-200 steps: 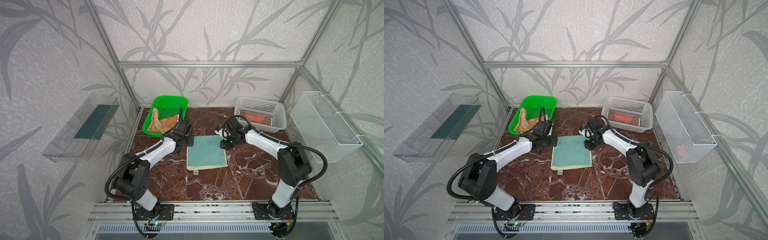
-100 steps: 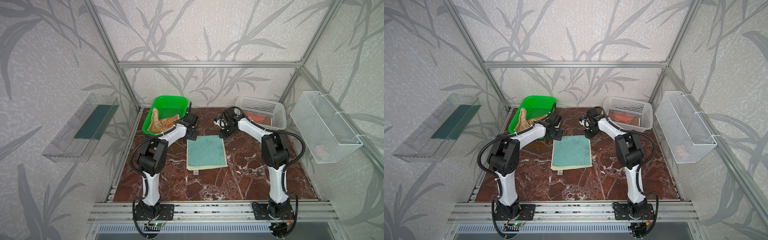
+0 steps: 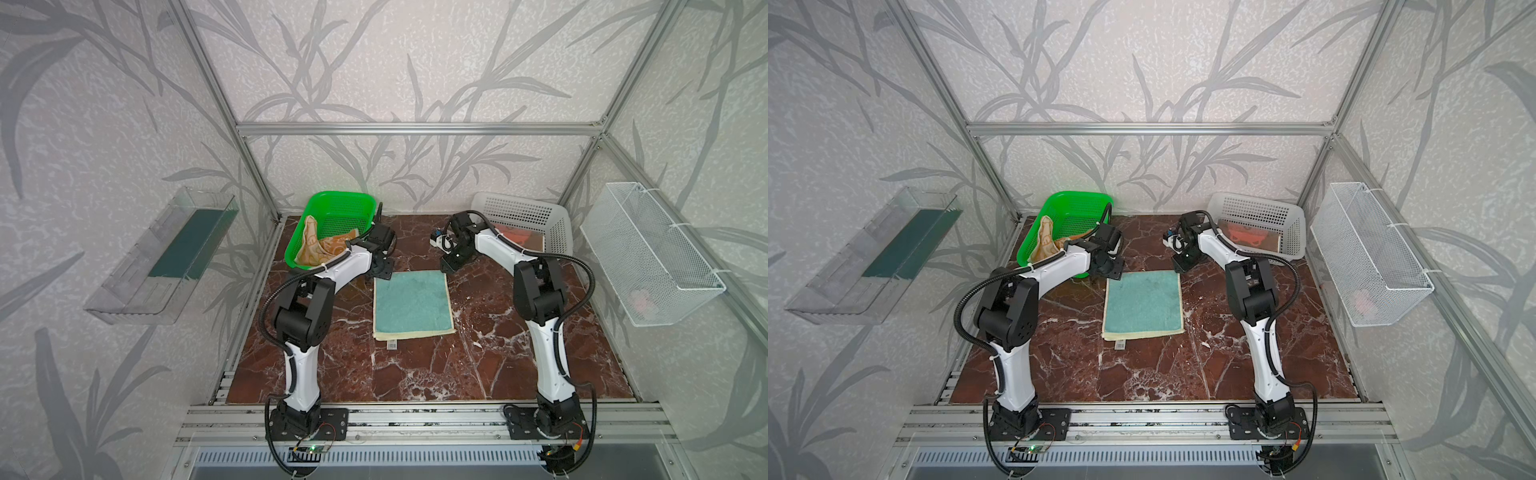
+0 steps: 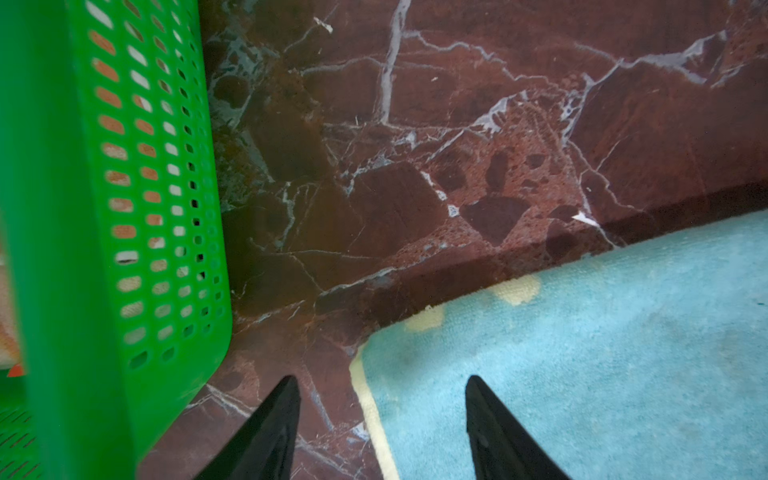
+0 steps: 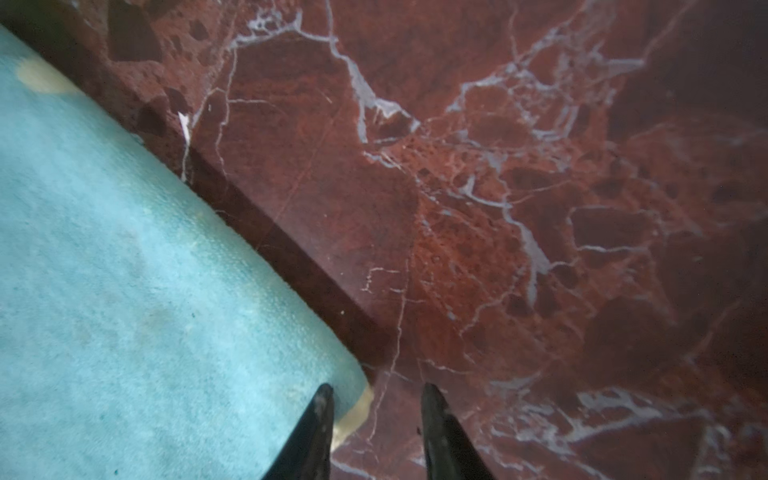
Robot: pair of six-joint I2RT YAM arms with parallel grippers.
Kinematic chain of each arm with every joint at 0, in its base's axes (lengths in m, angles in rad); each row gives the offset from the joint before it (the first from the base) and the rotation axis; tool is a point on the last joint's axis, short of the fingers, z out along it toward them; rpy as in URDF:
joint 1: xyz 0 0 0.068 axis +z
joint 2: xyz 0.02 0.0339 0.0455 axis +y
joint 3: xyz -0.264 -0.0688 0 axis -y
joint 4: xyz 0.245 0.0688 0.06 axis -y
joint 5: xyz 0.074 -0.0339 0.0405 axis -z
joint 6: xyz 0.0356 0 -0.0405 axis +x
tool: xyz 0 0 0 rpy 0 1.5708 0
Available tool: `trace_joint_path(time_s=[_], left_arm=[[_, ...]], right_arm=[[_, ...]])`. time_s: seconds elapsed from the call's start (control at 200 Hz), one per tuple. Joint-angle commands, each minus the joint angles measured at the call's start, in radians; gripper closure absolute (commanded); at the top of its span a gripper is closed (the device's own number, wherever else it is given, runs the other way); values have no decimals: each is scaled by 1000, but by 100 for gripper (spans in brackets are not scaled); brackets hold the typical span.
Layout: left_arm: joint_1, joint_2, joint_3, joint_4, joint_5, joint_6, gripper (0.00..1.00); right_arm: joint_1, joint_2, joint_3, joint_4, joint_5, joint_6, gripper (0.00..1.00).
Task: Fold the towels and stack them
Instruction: 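Raise both grippers and move them to the folded towel's far corners, then lower both grippers onto the towel's far corners and pinch them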
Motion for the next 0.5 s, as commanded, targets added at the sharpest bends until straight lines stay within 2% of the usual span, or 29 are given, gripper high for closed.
trace_joint_path(time_s=[0.0, 0.31, 0.5], left_arm=[[5, -5, 12, -9, -3, 10, 36], [6, -8, 9, -6, -3, 28, 35], [15, -7, 12, -3, 5, 39, 32]], right_arm=[[6, 17, 27, -46, -42, -28, 64], [10, 52, 52, -66, -15, -28, 68], [10, 78, 76, -98, -3, -41, 82]])
